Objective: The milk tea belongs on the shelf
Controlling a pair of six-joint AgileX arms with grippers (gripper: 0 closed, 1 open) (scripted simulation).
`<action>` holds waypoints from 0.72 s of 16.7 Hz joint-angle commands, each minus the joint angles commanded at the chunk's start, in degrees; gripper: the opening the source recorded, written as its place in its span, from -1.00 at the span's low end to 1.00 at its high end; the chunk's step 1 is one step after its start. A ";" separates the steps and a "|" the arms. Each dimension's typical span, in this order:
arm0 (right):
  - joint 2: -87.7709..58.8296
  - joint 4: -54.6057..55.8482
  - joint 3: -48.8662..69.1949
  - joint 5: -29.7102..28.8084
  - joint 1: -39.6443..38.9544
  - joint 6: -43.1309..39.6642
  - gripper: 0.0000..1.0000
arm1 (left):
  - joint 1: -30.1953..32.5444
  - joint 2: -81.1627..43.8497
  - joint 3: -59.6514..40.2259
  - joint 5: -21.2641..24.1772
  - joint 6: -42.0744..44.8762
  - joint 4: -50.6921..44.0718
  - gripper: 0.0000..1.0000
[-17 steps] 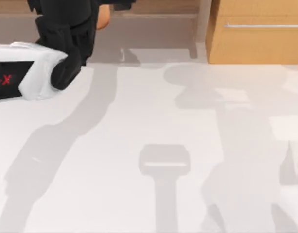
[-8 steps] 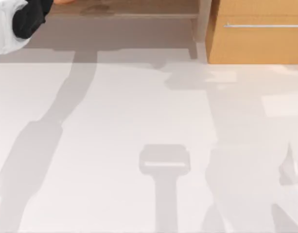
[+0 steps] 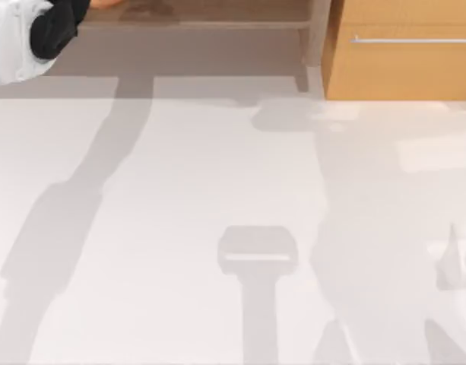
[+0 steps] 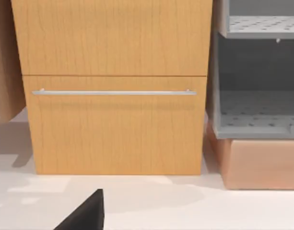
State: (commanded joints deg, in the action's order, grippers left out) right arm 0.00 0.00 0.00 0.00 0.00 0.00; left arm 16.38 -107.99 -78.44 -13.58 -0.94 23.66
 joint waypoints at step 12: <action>0.00 0.00 0.00 0.00 0.00 0.00 1.00 | -1.05 -6.06 -3.80 1.07 0.02 2.52 -0.70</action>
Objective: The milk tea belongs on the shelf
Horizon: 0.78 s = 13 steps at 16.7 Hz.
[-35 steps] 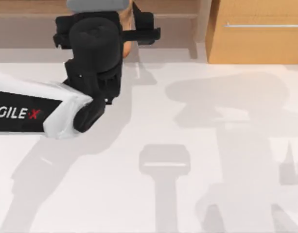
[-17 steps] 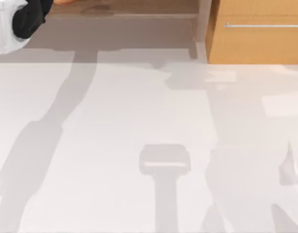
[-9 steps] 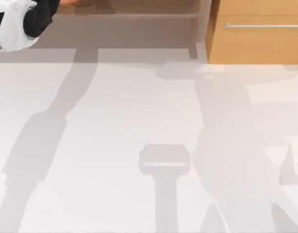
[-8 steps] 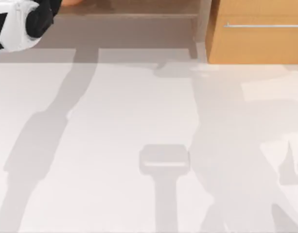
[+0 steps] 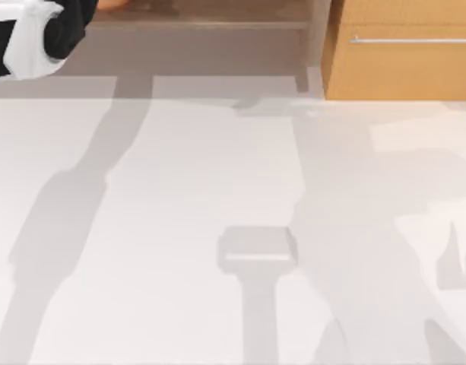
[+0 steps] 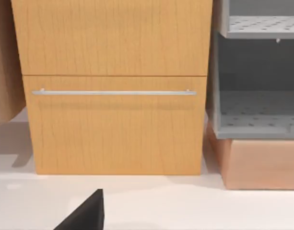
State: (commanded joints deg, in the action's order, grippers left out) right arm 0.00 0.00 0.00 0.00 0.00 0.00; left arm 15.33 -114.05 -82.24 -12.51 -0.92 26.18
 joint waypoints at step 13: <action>0.00 0.00 0.00 0.00 0.00 0.00 1.00 | 0.00 0.00 0.00 0.00 0.00 0.00 1.00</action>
